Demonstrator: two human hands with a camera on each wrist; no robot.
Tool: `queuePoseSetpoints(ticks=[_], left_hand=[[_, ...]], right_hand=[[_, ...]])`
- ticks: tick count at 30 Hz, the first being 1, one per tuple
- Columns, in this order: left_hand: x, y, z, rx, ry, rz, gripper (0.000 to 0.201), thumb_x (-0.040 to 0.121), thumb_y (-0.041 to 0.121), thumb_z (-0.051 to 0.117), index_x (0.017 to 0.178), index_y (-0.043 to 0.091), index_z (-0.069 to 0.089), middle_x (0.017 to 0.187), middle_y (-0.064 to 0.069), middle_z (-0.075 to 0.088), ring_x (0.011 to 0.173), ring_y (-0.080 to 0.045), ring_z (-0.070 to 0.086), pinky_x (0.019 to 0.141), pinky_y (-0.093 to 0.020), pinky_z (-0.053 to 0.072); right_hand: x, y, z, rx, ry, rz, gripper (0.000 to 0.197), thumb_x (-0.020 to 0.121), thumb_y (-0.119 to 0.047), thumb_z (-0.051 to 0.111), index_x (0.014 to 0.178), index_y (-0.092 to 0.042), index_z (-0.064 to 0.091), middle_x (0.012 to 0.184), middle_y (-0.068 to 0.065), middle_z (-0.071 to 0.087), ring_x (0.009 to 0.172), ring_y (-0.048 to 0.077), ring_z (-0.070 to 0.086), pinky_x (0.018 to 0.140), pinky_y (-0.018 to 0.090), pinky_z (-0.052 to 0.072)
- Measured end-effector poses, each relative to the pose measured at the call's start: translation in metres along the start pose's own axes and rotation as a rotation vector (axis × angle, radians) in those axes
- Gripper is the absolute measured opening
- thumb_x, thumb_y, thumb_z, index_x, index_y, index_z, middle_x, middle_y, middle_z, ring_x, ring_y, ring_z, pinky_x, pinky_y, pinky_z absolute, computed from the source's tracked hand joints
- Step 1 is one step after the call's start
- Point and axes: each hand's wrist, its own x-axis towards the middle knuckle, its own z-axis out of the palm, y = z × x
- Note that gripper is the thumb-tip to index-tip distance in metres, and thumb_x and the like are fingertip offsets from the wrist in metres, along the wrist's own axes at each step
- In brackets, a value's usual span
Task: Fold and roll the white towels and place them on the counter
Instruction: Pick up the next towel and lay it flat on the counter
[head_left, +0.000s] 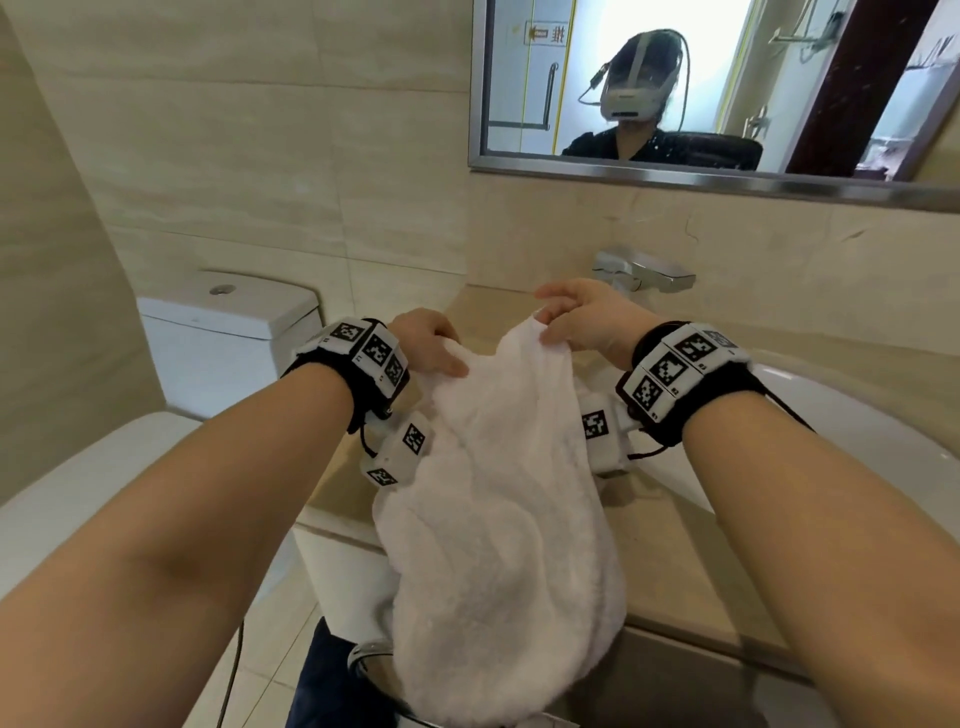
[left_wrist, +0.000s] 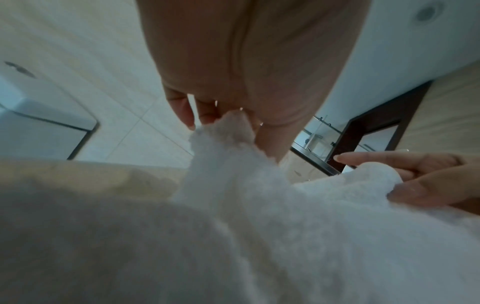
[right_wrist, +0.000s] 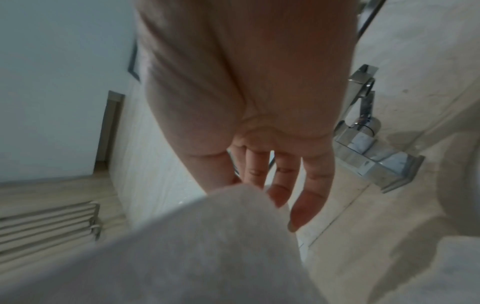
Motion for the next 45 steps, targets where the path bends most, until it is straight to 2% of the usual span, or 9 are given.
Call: queuePoseSetpoints(ticks=[6, 9, 18, 22, 25, 30, 35, 41, 45], left_hand=[[-0.002, 0.017, -0.029, -0.337, 0.354, 0.138, 0.016, 0.084, 0.020, 0.066, 0.095, 0.009, 0.062, 0.092, -0.003, 0.056, 0.086, -0.018, 0.052, 0.073, -0.026, 0.039], [-0.006, 0.032, -0.048, -0.574, 0.505, 0.197, 0.011, 0.088, 0.019, 0.062, 0.089, 0.013, 0.053, 0.080, 0.003, 0.054, 0.077, -0.014, 0.050, 0.066, -0.024, 0.040], [-0.024, 0.083, -0.092, -0.894, 0.373, 0.480, 0.011, 0.084, 0.018, 0.068, 0.084, 0.021, 0.057, 0.083, -0.004, 0.059, 0.076, -0.019, 0.055, 0.070, -0.030, 0.047], [-0.022, 0.086, -0.095, -0.804, 0.385, 0.471, 0.012, 0.089, 0.016, 0.064, 0.084, 0.022, 0.054, 0.085, -0.007, 0.058, 0.074, -0.018, 0.053, 0.065, -0.027, 0.046], [-0.020, 0.075, -0.093, -0.725, 0.384, 0.378, 0.017, 0.086, 0.024, 0.068, 0.088, 0.020, 0.052, 0.080, -0.002, 0.057, 0.067, -0.014, 0.053, 0.059, -0.024, 0.046], [-0.030, 0.072, -0.094, -0.281, 0.031, 0.264, 0.043, 0.072, 0.043, 0.077, 0.108, 0.025, 0.059, 0.109, 0.001, 0.065, 0.098, -0.018, 0.061, 0.091, -0.033, 0.049], [-0.026, 0.064, -0.096, -0.064, -0.061, 0.092, 0.038, 0.078, 0.032, 0.076, 0.105, 0.009, 0.063, 0.090, 0.001, 0.067, 0.075, -0.015, 0.061, 0.076, -0.030, 0.053], [-0.023, 0.075, -0.140, -0.182, 0.364, 0.026, 0.036, 0.091, 0.023, 0.056, 0.119, -0.001, 0.056, 0.103, -0.017, 0.060, 0.084, -0.028, 0.057, 0.065, -0.034, 0.049], [-0.021, 0.096, -0.180, -0.370, 0.576, 0.102, 0.055, 0.079, 0.013, 0.073, 0.124, -0.003, 0.047, 0.120, -0.016, 0.056, 0.110, -0.034, 0.056, 0.091, -0.039, 0.049]], right_hand=[[-0.009, -0.014, -0.021, 0.132, 0.133, -0.058, 0.057, 0.080, 0.017, 0.059, 0.132, -0.002, 0.044, 0.079, -0.002, 0.053, 0.066, 0.006, 0.057, 0.057, 0.018, 0.052], [-0.004, -0.031, -0.030, 0.253, 0.256, -0.006, 0.063, 0.080, 0.007, 0.067, 0.136, -0.003, 0.039, 0.097, 0.006, 0.059, 0.090, 0.020, 0.060, 0.082, 0.030, 0.054], [-0.026, -0.049, -0.023, 0.605, -0.378, 0.176, 0.013, 0.095, -0.009, 0.050, 0.102, -0.007, 0.060, 0.088, 0.013, 0.066, 0.072, 0.024, 0.066, 0.066, 0.036, 0.058], [-0.013, -0.059, -0.029, 0.241, -0.010, 0.004, 0.010, 0.089, -0.008, 0.060, 0.080, -0.011, 0.057, 0.069, 0.005, 0.054, 0.051, 0.013, 0.047, 0.044, 0.020, 0.039], [-0.014, -0.069, -0.039, 0.478, 0.245, -0.064, 0.003, 0.091, -0.009, 0.059, 0.094, -0.011, 0.059, 0.076, 0.005, 0.060, 0.056, 0.012, 0.055, 0.044, 0.021, 0.049], [-0.011, -0.096, -0.048, 0.660, 0.304, -0.182, 0.029, 0.098, -0.003, 0.040, 0.126, -0.006, 0.045, 0.096, 0.013, 0.061, 0.074, 0.022, 0.065, 0.057, 0.030, 0.058], [-0.021, -0.130, -0.067, 0.743, 0.384, -0.278, 0.026, 0.095, 0.003, 0.036, 0.117, -0.005, 0.048, 0.095, 0.021, 0.062, 0.077, 0.036, 0.070, 0.064, 0.040, 0.059], [-0.036, -0.157, -0.082, 0.790, 0.450, -0.420, 0.034, 0.095, -0.001, 0.032, 0.127, -0.010, 0.039, 0.104, 0.019, 0.055, 0.083, 0.032, 0.066, 0.077, 0.046, 0.058], [-0.039, -0.171, -0.098, 0.720, 0.549, -0.450, 0.031, 0.093, -0.009, 0.035, 0.120, -0.024, 0.038, 0.120, 0.010, 0.055, 0.106, 0.024, 0.062, 0.086, 0.039, 0.055]])
